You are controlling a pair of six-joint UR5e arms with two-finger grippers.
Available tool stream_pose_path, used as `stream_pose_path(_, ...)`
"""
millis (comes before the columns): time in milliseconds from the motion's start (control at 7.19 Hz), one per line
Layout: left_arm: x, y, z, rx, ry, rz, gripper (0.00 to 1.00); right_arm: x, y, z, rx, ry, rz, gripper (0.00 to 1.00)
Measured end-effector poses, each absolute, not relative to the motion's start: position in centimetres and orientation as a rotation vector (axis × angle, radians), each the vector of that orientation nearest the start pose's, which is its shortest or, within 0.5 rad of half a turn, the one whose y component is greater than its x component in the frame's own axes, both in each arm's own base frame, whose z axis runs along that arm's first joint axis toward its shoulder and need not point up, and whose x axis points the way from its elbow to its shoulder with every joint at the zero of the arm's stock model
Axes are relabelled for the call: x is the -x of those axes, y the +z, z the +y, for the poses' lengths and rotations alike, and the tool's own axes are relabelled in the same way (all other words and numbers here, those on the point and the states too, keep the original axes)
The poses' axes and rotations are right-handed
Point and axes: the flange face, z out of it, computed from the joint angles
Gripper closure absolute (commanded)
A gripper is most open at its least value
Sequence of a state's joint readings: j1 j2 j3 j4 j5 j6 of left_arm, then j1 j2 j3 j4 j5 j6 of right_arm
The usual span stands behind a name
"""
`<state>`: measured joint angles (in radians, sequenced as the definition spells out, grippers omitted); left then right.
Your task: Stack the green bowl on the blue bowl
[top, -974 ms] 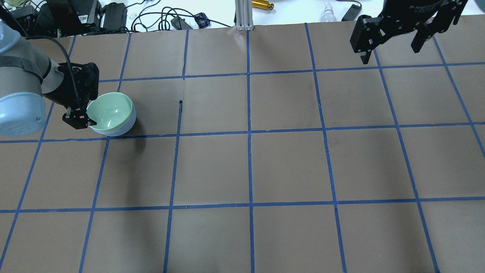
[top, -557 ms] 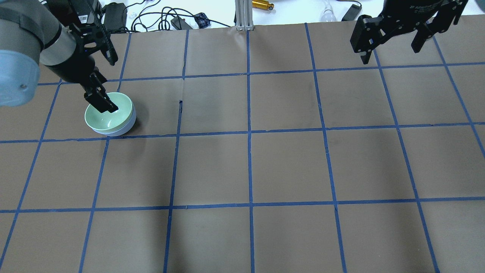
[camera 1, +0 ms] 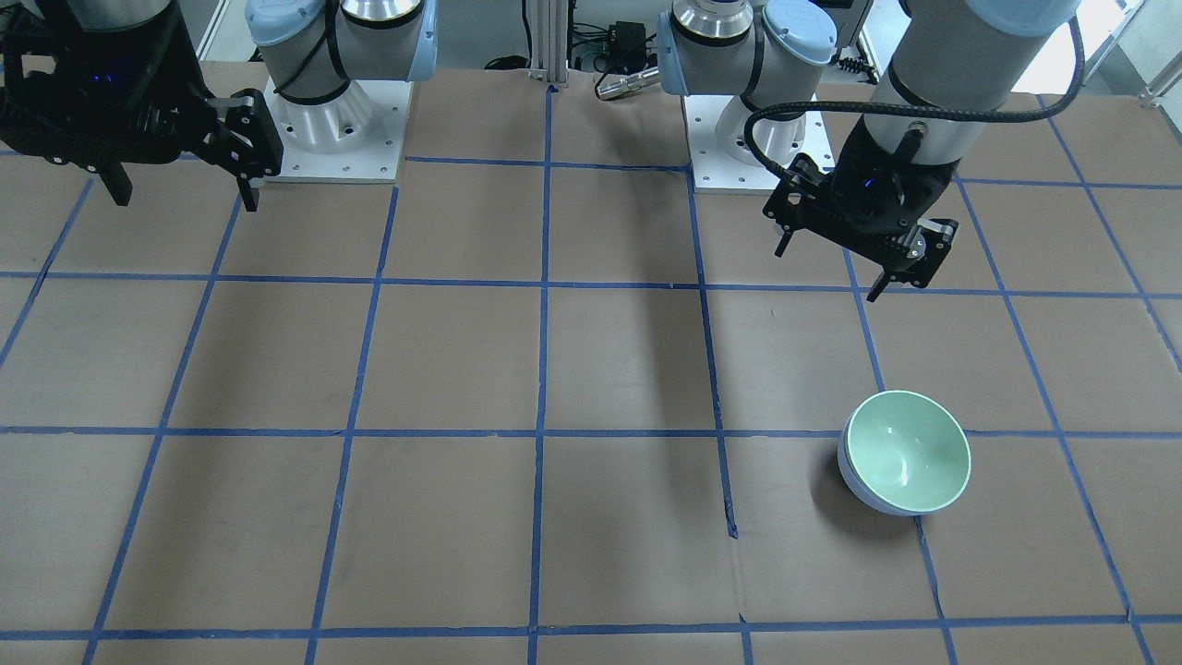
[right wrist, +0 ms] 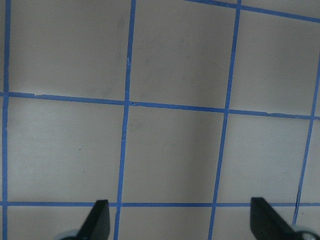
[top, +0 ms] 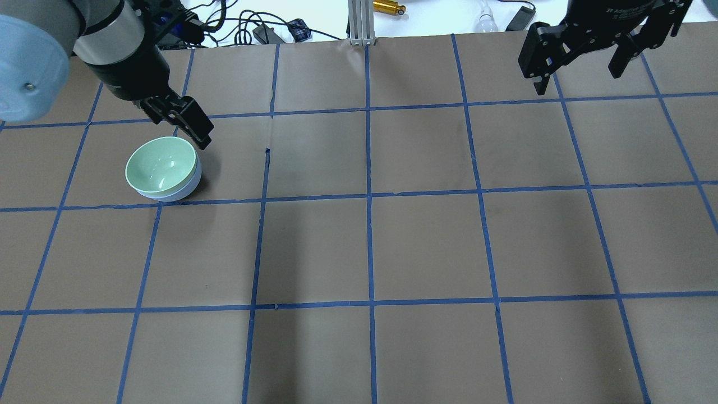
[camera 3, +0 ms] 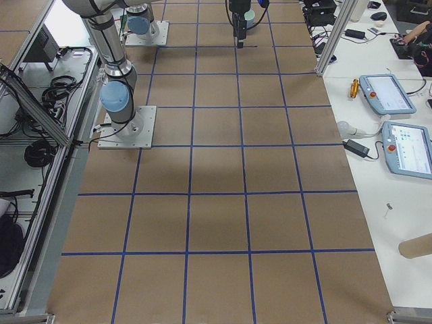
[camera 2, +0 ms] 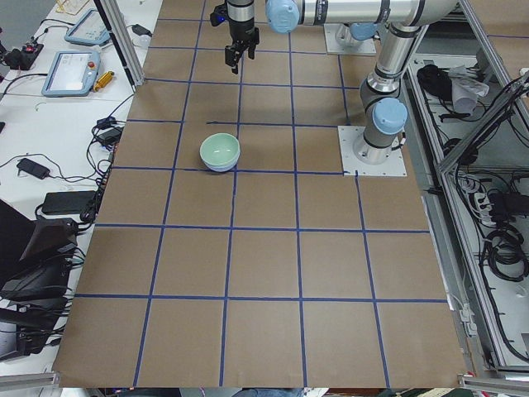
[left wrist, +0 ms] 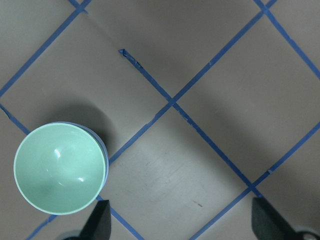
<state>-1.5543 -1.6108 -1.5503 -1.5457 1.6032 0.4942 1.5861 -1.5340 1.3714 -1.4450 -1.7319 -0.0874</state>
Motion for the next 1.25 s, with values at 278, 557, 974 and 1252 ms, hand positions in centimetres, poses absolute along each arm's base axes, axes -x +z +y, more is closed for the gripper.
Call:
stream_pose_path(278,13.9,48.2,-50.6,-0.382,-0.002,3.078,0.0,-12.5,55.6,-50.4,0.165,-0.051,3.299,0.0)
stream_pose_path(557,14.2,49.3,-49.7,-0.133,-0.004,3.121,0.0,-12.5,55.6,-50.4,0.165,-0.051,3.299,0.0)
stream_pose_path(974,14.0,50.4,-48.9,-0.054,-0.023,3.125,0.0,-12.5,55.6,-50.4,0.165,-0.051,3.299,0.0)
stream_pose_path(1252,14.0,50.7,-48.8,-0.052,-0.04,3.127,0.0,-12.5,55.6,-50.4,0.165,-0.051,3.299,0.0)
